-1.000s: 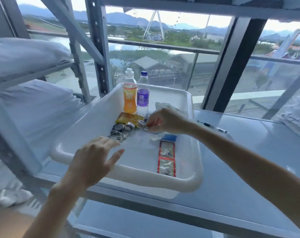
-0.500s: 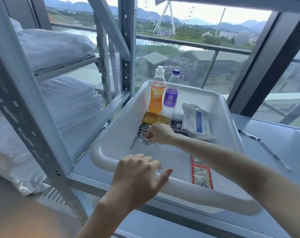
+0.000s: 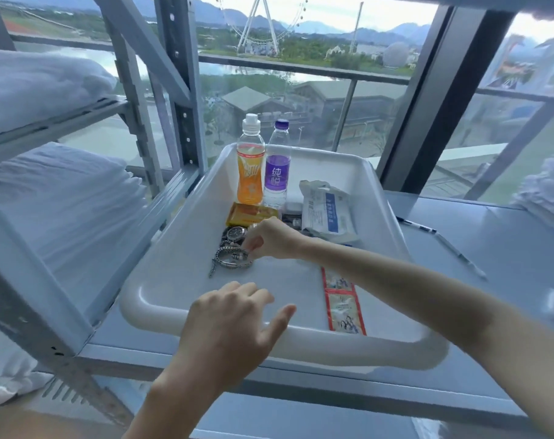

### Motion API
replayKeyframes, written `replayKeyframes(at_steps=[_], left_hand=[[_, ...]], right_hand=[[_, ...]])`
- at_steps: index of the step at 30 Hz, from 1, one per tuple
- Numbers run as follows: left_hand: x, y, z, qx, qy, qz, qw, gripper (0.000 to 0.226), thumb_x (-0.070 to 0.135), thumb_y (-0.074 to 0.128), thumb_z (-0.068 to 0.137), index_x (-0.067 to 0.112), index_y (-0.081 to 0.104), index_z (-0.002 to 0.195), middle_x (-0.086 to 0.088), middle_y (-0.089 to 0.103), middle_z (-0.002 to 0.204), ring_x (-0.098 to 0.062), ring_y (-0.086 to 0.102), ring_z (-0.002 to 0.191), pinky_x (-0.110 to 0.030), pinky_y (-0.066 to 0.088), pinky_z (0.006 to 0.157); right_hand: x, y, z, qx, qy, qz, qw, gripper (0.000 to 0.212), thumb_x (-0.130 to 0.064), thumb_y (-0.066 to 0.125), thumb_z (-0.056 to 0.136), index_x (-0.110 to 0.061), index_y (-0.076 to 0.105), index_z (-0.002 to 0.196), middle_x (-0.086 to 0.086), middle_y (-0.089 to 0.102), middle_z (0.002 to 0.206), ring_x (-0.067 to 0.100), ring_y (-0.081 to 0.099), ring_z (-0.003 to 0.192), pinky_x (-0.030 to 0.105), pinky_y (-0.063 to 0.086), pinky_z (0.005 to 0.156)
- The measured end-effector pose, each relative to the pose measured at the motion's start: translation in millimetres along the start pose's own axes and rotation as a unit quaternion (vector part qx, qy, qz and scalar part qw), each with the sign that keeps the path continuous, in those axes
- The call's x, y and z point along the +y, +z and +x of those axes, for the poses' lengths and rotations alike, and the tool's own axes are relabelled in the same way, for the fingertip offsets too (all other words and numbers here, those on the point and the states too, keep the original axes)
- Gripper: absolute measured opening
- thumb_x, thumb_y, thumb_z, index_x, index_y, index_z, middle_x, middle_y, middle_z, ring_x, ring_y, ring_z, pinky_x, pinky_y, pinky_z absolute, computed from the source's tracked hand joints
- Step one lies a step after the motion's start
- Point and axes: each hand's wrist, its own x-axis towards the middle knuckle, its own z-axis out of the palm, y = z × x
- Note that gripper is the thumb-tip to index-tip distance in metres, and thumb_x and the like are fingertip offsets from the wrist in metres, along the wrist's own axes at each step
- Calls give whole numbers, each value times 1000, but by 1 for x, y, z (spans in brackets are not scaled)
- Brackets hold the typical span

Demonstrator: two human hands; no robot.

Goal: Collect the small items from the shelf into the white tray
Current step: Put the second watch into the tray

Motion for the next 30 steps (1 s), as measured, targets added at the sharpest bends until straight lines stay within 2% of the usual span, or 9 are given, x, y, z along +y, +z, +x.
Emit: replayKeyframes(at_steps=[3,6,11,13,16,19,22,24,30], left_hand=[[22,-3,12,18,31,-20,999,76,70,3,77,33,62,110,17,65,103,-6,59,96,-26,43,69],[56,-1,28,18,97,-38,994,71,68,11,80,29,63,108,12,65,103,-11,60,96,-30,48,73],[123,12,45,29,195,-85,977,47,54,46,87,22,60,119,5,60,123,-19,53,115,-35,46,89],[152,19,47,39,232,-99,967,44,48,54,86,19,61,118,1,60,123,-22,53,117,-38,47,91],[197,31,48,59,288,-109,950,41,43,62,83,14,65,112,-3,65,115,-25,57,113,-40,50,87],[238,54,53,59,328,-118,935,39,41,66,80,14,66,108,-2,66,110,-25,60,108,-36,51,85],[273,88,65,-9,328,-115,938,46,48,48,89,21,53,126,4,52,131,-18,43,126,-31,39,100],[293,116,71,-38,323,-104,940,50,50,41,91,23,44,133,6,43,139,-15,35,131,-29,32,104],[354,174,73,-112,314,-69,940,54,50,39,92,24,35,138,1,32,148,-17,27,137,-31,28,108]], right_hand=[[14,-25,-32,65,-9,0,998,18,-11,71,80,-5,73,97,8,74,95,18,69,85,23,53,78],[36,-52,-82,124,16,-3,992,14,-8,71,80,-6,75,93,8,75,91,17,70,81,26,54,80],[87,-85,-186,233,78,4,969,14,-7,72,79,-7,75,92,8,73,88,14,68,76,17,52,76],[105,-94,-230,275,105,18,955,12,-6,73,79,-7,75,90,7,72,88,12,66,74,16,53,75],[134,-102,-293,329,166,31,929,10,-7,73,78,-7,75,87,4,70,86,6,64,70,7,49,72],[165,-103,-351,344,232,49,909,11,-8,75,77,-9,75,87,1,71,84,0,62,70,3,47,70],[198,-99,-403,345,299,51,888,12,-10,75,76,-11,75,88,4,72,87,10,66,77,4,47,71],[223,-96,-437,342,339,51,875,11,-11,75,76,-10,75,88,5,73,88,14,67,80,4,46,70],[306,-90,-528,289,462,9,838,23,-12,71,77,-11,72,100,8,69,105,21,63,99,23,45,82]])
